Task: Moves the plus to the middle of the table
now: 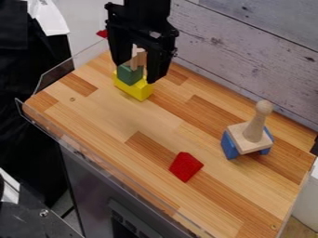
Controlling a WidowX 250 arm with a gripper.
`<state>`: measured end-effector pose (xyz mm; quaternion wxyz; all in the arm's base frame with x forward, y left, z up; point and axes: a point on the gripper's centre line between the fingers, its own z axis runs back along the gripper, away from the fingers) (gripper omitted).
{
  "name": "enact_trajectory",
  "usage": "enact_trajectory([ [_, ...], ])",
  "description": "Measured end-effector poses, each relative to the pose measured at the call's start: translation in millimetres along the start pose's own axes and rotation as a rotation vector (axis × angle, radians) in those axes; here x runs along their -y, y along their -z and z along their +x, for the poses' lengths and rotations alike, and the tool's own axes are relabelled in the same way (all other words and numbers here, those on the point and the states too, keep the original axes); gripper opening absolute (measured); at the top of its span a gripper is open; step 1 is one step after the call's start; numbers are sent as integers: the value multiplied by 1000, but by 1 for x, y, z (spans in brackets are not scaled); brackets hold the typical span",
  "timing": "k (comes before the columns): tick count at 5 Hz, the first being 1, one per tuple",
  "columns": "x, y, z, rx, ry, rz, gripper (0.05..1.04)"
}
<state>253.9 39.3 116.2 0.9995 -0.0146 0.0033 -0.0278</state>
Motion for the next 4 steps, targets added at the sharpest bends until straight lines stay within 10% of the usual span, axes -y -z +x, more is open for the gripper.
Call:
enact_trajectory([
  [4, -31, -14, 33, 31, 7, 14, 999],
])
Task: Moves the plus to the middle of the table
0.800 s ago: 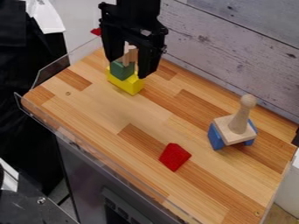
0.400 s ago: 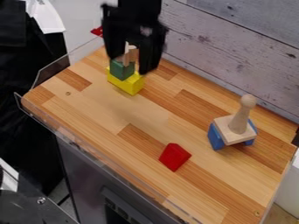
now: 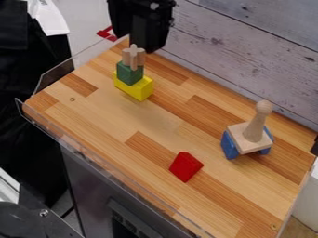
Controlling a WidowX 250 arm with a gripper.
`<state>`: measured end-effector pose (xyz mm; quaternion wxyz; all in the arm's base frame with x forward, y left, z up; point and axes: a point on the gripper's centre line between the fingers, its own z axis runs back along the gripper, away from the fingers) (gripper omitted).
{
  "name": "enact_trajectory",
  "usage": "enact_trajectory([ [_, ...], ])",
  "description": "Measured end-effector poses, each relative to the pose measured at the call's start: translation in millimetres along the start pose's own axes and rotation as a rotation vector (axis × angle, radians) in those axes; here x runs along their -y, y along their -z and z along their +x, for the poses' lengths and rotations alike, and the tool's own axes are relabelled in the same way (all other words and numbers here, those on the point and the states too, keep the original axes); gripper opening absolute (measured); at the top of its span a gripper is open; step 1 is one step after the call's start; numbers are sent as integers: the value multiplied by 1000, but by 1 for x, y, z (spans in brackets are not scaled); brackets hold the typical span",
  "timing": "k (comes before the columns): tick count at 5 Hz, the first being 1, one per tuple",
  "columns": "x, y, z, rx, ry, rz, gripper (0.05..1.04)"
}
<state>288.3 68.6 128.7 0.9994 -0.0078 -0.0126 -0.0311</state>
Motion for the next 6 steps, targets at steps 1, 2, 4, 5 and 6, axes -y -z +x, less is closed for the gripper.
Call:
enact_trajectory([
  [1, -8, 12, 2, -50, -3, -10, 999],
  [2, -16, 26, 8, -103, -10, -14, 999],
  [4, -30, 43, 13, -126, -37, -40, 999],
  [5, -36, 51, 15, -134, -51, -63, 970],
  [6, -37, 53, 13, -146, -57, -71, 695],
])
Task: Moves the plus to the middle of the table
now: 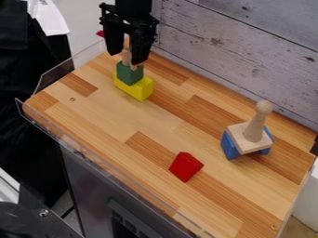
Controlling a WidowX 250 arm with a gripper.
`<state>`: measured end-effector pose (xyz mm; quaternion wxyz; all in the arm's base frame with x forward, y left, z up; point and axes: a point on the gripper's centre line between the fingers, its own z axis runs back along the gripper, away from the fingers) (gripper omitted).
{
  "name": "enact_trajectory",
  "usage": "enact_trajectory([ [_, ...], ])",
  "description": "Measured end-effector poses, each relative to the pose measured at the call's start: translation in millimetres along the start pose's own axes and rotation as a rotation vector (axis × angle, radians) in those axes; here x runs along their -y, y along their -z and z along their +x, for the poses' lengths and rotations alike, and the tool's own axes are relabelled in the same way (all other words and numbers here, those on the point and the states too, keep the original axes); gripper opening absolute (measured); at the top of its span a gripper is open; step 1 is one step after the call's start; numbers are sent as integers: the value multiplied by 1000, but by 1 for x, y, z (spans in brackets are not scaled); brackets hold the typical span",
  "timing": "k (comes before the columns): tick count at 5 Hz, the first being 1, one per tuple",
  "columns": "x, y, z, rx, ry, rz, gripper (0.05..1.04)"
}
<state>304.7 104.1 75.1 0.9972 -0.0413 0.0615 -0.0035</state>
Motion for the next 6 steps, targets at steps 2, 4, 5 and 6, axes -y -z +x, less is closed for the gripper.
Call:
enact_trajectory([
  [2, 5, 0, 1, -6, 2, -2, 435],
  [4, 24, -18, -13, 9, -20, 27, 435],
  [5, 48, -15, -25, -14, -24, 37, 435],
  [6, 72, 1, -30, -38, 20, 20, 435],
])
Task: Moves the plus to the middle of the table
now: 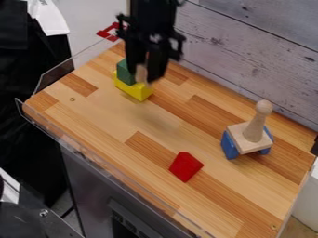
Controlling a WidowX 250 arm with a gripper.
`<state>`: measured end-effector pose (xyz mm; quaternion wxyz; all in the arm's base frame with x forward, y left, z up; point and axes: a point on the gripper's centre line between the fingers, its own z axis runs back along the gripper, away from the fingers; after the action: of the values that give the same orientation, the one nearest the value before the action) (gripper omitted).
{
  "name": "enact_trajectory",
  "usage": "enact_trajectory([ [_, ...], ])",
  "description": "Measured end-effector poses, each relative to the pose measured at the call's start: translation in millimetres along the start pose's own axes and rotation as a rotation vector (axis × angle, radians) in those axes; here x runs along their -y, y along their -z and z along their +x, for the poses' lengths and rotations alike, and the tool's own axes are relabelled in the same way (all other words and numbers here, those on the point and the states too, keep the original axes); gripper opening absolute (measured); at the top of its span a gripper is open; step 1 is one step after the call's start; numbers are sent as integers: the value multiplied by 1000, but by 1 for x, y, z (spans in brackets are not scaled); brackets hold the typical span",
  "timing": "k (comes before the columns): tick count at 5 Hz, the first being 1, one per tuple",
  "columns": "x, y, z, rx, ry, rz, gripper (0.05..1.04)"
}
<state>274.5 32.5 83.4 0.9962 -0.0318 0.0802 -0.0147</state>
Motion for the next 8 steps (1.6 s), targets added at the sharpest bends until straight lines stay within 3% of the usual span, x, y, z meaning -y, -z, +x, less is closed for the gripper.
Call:
enact_trajectory([
  [2, 10, 59, 13, -52, 6, -46, 435],
  [3, 6, 71, 15, -35, -16, -59, 435],
  [5, 5, 75, 12, -23, -15, -67, 479],
  [6, 8, 76, 4, -43, 3, -69, 796],
  [7, 8, 41, 2, 46, 5, -41, 1001],
  [8, 6, 0, 4, 123, -1, 7, 999],
])
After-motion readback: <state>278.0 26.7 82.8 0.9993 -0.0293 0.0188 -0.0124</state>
